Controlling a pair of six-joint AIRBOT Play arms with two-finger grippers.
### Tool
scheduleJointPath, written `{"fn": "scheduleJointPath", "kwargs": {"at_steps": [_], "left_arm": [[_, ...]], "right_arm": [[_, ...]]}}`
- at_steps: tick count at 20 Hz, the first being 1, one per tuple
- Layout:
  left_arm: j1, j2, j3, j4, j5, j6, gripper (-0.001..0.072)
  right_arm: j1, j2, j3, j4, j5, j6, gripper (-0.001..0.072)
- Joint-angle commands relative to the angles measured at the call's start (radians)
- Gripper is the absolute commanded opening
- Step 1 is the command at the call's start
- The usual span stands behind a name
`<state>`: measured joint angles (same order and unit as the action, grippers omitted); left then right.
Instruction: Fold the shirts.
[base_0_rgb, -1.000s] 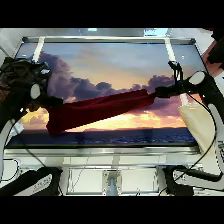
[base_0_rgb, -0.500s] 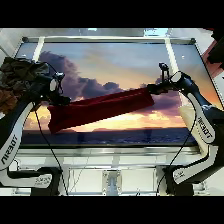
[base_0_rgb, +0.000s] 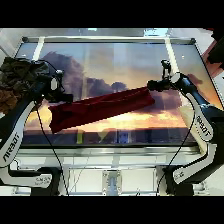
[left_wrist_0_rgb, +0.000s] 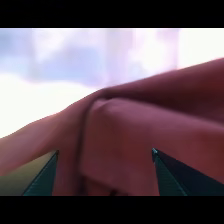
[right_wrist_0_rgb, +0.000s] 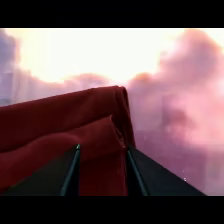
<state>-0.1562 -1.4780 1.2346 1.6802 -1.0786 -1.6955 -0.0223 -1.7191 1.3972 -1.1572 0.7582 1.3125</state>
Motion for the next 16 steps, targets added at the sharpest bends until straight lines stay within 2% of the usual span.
{"fn": "scheduleJointPath", "kwargs": {"at_steps": [1,4,5,6,8,9,10,12,13,14,16], "left_arm": [[0.001,-0.001,0.003,-0.163,0.096,-0.013,0.0655],[0.001,-0.001,0.003,-0.301,0.179,0.008,0.0655],[0.001,-0.001,0.003,-0.355,0.201,0.051,0.0655],[0.000,-0.001,0.003,-0.416,0.211,0.113,0.0654],[-0.003,-0.001,0.003,-0.593,0.222,0.314,0.0598],[-0.007,-0.001,0.003,-0.676,0.229,0.402,0.0546],[-0.015,-0.001,0.003,-0.744,0.242,0.455,0.0455],[-0.048,-0.001,0.003,-0.779,0.285,0.465,0.0218],[-0.074,-0.002,0.002,-0.779,0.314,0.465,0.0072],[-0.100,-0.002,0.002,-0.779,0.340,0.465,0.0010],[-0.159,-0.004,0.003,-0.763,0.384,0.460,0.0010]], "right_arm": [[0.000,-0.003,-0.002,-0.018,0.025,0.000,0.0345],[-0.003,-0.014,-0.002,-0.084,0.072,0.000,0.0350],[-0.009,-0.018,-0.002,-0.088,0.079,0.000,0.0416],[-0.021,-0.022,-0.001,-0.072,0.089,0.002,0.0482],[-0.055,-0.029,-0.001,-0.014,0.124,-0.004,0.0482],[-0.075,-0.032,-0.001,0.020,0.146,-0.029,0.0482],[-0.096,-0.034,-0.001,0.052,0.169,-0.051,0.0482],[-0.142,-0.039,-0.001,0.137,0.223,-0.088,0.0482],[-0.166,-0.045,-0.001,0.190,0.262,-0.114,0.0483],[-0.189,-0.053,-0.001,0.237,0.304,-0.143,0.0483],[-0.218,-0.076,-0.001,0.291,0.370,-0.163,0.0482]]}}
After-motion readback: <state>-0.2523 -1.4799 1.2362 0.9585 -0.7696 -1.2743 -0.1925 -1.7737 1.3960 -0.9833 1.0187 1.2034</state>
